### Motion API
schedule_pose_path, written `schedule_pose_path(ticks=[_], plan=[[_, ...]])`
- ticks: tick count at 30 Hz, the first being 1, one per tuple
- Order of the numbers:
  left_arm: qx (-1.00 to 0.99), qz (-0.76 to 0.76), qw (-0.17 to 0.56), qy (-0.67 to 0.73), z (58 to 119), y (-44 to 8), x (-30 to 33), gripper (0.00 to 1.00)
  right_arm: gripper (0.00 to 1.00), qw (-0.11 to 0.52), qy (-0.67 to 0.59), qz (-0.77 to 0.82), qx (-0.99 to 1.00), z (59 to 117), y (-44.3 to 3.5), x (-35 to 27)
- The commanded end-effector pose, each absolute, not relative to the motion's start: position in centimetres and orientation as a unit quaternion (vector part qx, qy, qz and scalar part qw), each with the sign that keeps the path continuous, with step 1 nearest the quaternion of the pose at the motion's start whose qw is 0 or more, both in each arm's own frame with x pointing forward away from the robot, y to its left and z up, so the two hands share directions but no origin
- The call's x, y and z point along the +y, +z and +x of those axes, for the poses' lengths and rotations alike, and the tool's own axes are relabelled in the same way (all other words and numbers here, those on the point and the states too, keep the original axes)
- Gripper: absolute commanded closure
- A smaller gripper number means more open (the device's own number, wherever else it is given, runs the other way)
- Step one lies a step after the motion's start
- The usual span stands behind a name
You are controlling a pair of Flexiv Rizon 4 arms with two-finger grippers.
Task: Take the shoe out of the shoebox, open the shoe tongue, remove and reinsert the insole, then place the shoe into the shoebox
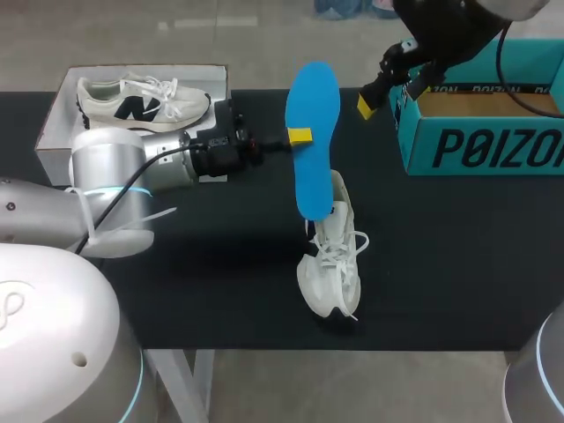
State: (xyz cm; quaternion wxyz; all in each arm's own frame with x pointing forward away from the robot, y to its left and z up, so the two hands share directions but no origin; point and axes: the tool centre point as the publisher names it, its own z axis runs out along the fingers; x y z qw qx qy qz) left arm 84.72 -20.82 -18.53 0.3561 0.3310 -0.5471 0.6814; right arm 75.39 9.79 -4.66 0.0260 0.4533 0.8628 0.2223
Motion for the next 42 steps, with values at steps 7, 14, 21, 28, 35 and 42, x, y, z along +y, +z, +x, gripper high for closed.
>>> schedule_pose_path(ticks=[7,14,21,28,35,42], plan=[[-0.612,0.191,0.24,0.729,81.0,-19.0,-19.0,1.0,0.0,0.025,0.221,0.454,0.863,75.5,-4.7,9.9],[-0.617,0.204,0.195,0.734,80.5,-17.9,-18.5,1.0,0.0,0.025,0.221,0.454,0.863,75.5,-4.7,9.9],[-0.617,0.204,0.195,0.734,80.5,-17.9,-18.5,1.0,0.0,0.025,0.221,0.454,0.863,75.5,-4.7,9.9],[-0.617,0.204,0.195,0.734,80.5,-17.9,-18.5,1.0,0.0,0.025,0.221,0.454,0.863,75.5,-4.7,9.9],[-0.617,0.204,0.195,0.734,80.5,-17.9,-18.5,1.0,0.0,0.025,0.221,0.454,0.863,75.5,-4.7,9.9],[-0.705,0.074,0.032,0.704,78.7,-16.0,-18.1,1.0,0.0,0.025,0.221,0.454,0.863,75.5,-4.7,9.9]])
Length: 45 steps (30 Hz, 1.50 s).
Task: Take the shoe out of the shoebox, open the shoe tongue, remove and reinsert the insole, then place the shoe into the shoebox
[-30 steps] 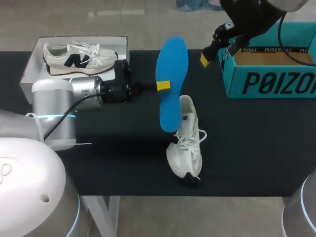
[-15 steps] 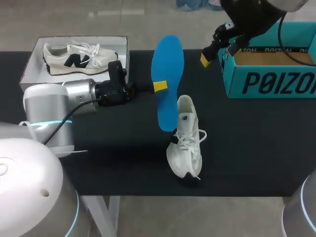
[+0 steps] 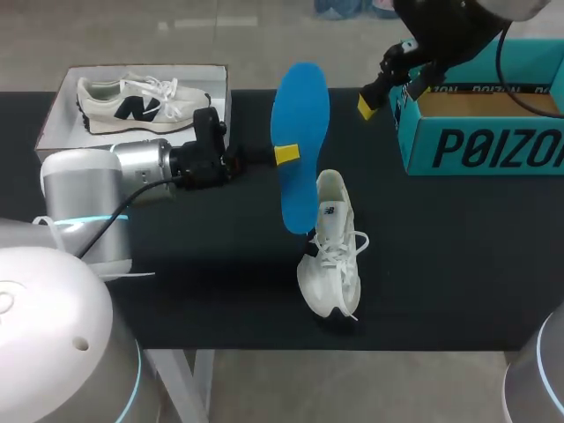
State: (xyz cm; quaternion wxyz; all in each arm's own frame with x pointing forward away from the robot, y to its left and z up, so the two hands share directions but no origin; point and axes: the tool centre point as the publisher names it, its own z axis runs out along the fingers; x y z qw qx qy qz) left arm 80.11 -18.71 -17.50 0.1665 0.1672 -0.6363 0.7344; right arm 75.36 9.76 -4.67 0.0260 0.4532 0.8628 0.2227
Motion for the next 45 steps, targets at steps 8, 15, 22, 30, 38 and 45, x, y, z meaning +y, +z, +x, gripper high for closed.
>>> schedule_pose_path(ticks=[8,15,22,30,38,45], plan=[[-0.707,-0.007,-0.041,0.706,76.3,-16.3,-16.5,1.0,0.0,0.025,0.221,0.454,0.863,75.5,-4.7,9.9],[-0.676,-0.059,-0.051,0.733,75.7,-15.5,-15.0,1.0,0.0,0.025,0.221,0.454,0.863,75.5,-4.7,9.9],[-0.694,-0.106,-0.039,0.711,77.6,-14.5,-16.1,1.0,0.0,0.025,0.221,0.454,0.863,75.5,-4.7,9.9],[-0.716,-0.072,-0.016,0.695,81.3,-14.6,-17.7,1.0,0.0,0.025,0.221,0.454,0.863,75.5,-4.7,9.9],[-0.716,-0.072,-0.016,0.695,81.3,-14.6,-17.7,1.0,0.0,0.025,0.221,0.454,0.863,75.5,-4.7,9.9],[-0.716,-0.072,-0.016,0.695,81.3,-14.6,-17.7,1.0,0.0,0.025,0.221,0.454,0.863,75.5,-4.7,9.9]])
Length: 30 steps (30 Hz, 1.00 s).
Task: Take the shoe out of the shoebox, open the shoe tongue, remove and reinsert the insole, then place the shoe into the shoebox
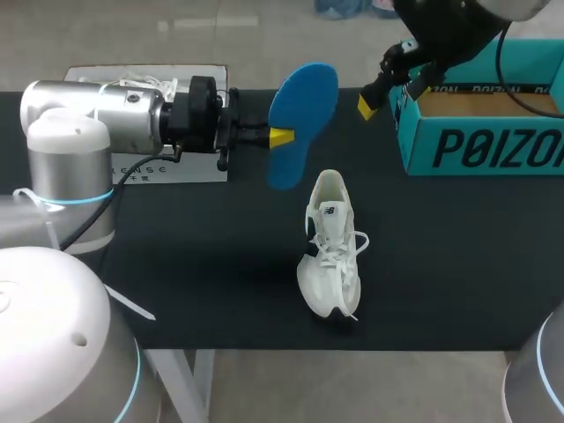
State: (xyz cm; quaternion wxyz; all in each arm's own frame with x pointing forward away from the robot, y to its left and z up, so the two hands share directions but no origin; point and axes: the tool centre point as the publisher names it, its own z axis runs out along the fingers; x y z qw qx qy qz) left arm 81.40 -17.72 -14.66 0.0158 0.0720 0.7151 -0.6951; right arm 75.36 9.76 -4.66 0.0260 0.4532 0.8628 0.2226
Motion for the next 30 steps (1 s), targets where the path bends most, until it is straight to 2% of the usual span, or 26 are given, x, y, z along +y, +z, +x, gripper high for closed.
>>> schedule_pose_path(ticks=[1,8,11,14,18,28,30], plan=[[0.716,0.072,0.016,-0.695,81.3,-14.6,-17.7,1.0,0.0,0.025,0.221,0.454,0.863,75.5,-4.7,9.9],[0.716,0.072,0.016,-0.695,81.3,-14.6,-17.7,1.0,0.0,0.025,0.221,0.454,0.863,75.5,-4.7,9.9],[0.678,0.206,0.137,-0.692,80.8,-12.3,-17.6,1.0,0.0,0.025,0.221,0.454,0.863,75.5,-4.7,9.9],[0.657,0.288,0.179,-0.673,79.4,-11.6,-18.0,1.0,0.0,0.025,0.221,0.454,0.863,75.5,-4.7,9.9],[0.644,0.291,0.217,-0.673,78.0,-12.9,-18.0,1.0,0.0,0.025,0.221,0.454,0.863,75.5,-4.7,9.9],[0.63,0.341,0.229,-0.659,77.7,-14.9,-17.7,1.0,0.0,0.025,0.221,0.454,0.863,75.5,-4.7,9.9],[0.651,0.31,0.206,-0.661,78.7,-14.9,-17.7,1.0,0.0,0.025,0.221,0.454,0.863,75.5,-4.7,9.9]])
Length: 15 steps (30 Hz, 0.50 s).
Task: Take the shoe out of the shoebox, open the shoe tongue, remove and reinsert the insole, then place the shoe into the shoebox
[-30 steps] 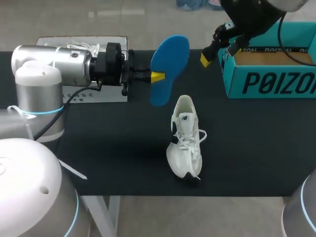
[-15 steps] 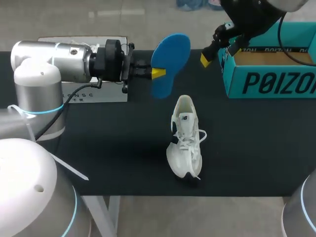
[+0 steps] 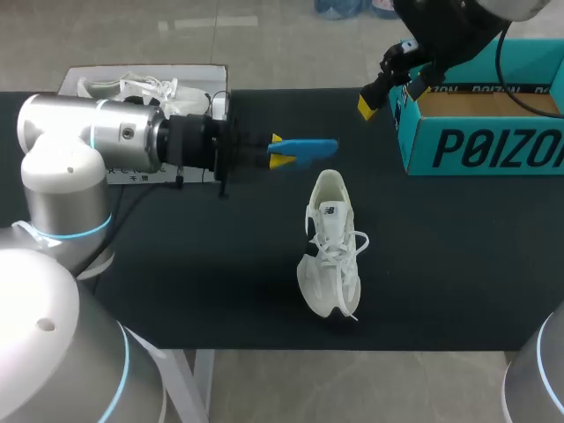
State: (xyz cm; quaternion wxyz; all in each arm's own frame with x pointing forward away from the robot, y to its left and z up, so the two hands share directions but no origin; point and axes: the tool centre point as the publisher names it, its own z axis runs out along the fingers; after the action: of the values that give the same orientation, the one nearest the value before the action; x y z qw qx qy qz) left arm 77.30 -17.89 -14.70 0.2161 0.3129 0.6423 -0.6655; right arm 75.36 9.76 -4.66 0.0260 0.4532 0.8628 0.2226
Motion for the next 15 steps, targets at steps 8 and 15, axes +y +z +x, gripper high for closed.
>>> schedule_pose_path(ticks=[8,15], plan=[[0.665,0.293,0.179,-0.663,79.4,-14.88,-17.9,1.0,0.0,0.025,0.221,0.454,0.863,75.54,-4.66,9.92],[0.665,0.293,0.179,-0.663,79.4,-14.88,-17.9,1.0,0.0,0.025,0.221,0.454,0.863,75.54,-4.66,9.92]])
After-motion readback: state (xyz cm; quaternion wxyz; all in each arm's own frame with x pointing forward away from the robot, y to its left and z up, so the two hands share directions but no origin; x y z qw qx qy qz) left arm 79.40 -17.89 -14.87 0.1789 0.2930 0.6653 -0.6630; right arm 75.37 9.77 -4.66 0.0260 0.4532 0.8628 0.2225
